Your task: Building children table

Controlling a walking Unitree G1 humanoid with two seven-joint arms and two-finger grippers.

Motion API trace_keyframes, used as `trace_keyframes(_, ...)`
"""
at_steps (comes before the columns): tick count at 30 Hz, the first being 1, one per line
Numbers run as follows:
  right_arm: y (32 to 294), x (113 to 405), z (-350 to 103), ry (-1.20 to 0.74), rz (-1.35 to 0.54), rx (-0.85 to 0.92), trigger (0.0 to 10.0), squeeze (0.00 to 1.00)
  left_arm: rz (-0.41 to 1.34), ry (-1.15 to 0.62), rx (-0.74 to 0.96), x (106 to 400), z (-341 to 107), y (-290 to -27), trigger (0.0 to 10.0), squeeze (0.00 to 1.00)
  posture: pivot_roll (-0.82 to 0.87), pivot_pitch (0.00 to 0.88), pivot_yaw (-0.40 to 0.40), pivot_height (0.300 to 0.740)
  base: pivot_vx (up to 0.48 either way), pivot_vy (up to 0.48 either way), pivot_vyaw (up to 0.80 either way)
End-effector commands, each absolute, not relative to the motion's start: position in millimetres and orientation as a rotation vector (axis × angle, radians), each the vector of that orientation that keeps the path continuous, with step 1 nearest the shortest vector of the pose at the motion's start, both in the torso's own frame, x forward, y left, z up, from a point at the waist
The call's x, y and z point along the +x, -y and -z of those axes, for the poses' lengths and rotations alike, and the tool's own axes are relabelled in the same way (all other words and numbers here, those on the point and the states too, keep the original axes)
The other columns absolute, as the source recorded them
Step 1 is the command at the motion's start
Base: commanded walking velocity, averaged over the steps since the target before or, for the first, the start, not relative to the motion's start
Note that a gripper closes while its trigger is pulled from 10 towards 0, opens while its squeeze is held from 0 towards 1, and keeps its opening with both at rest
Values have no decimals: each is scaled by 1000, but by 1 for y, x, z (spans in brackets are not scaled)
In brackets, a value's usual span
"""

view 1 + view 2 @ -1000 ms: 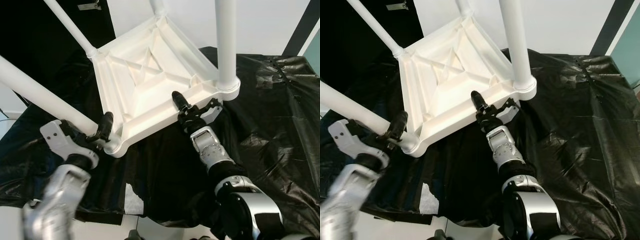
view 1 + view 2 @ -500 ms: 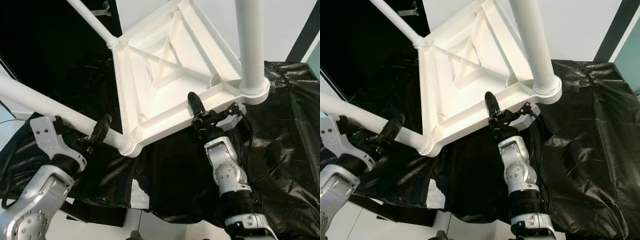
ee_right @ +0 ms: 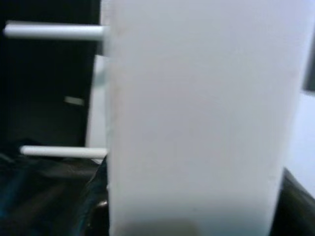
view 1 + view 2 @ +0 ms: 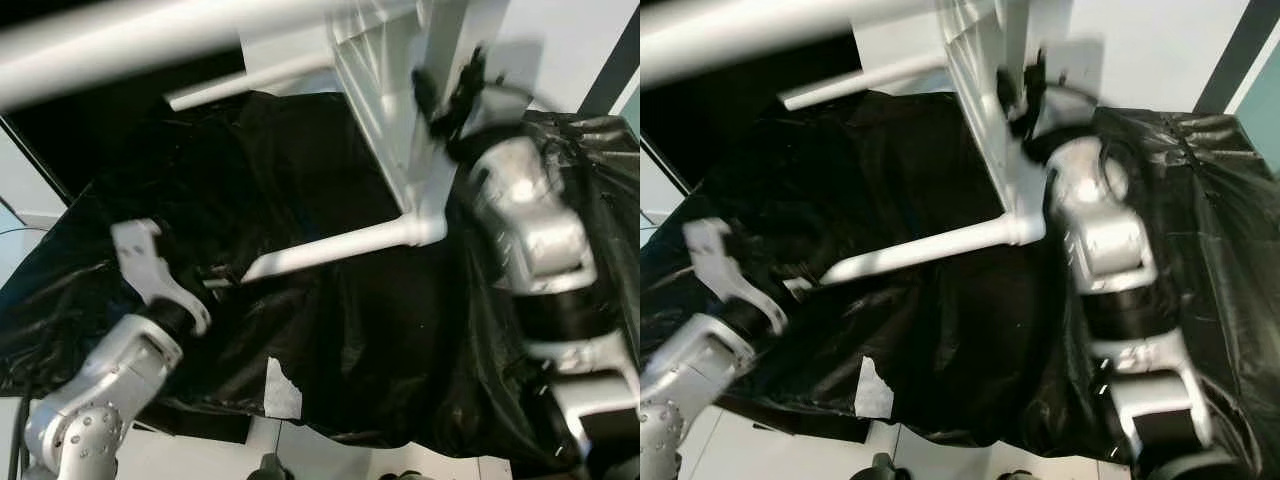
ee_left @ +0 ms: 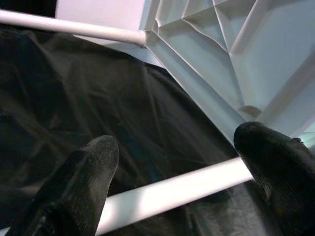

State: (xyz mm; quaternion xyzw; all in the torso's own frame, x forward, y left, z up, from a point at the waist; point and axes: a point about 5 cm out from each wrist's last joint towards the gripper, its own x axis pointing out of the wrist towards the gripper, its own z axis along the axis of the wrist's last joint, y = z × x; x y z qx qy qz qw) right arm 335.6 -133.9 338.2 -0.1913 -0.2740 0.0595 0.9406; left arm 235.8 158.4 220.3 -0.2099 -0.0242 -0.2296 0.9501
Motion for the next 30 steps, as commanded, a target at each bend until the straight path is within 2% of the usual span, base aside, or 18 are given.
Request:
trace_keyframes(1,137,297,-402,922,32,-580,10000,0,841,104,-434,224,-221,-142,10000,0,-37,24,12,740,0,0,0)
trace_keyframes(6,139,293,-407,936,72,-663,10000,0,853,115,-457,225,-222,-137,10000,0,-54,20,12,740,0,0,0)
trace_keyframes(7,137,294,-397,907,77,-689,10000,0,860,129,-451,226,-223,-135,10000,0,-56,21,13,740,0,0,0)
trace_keyframes(10,136,299,-380,835,56,-632,10000,0,859,123,-452,228,-223,-135,10000,0,-55,23,14,740,0,0,0)
trace_keyframes(14,129,308,-306,602,109,-502,10000,0,872,116,-414,232,-224,-138,10000,0,-46,31,32,740,0,0,0)
trace_keyframes(23,144,310,-300,557,160,-430,10000,0,871,109,-392,236,-221,-133,10000,0,-36,27,36,740,0,0,0)
trace_keyframes(24,145,310,-300,556,153,-416,10000,1000,869,107,-394,236,-221,-131,10000,0,-34,29,37,740,0,0,0)
trace_keyframes(28,148,302,-295,563,188,-355,10000,1000,854,108,-382,238,-223,-132,10000,0,-28,31,34,740,0,0,0)
trace_keyframes(30,151,291,-276,518,239,-324,10000,1000,840,113,-364,240,-224,-134,10000,0,-29,34,39,740,0,0,0)
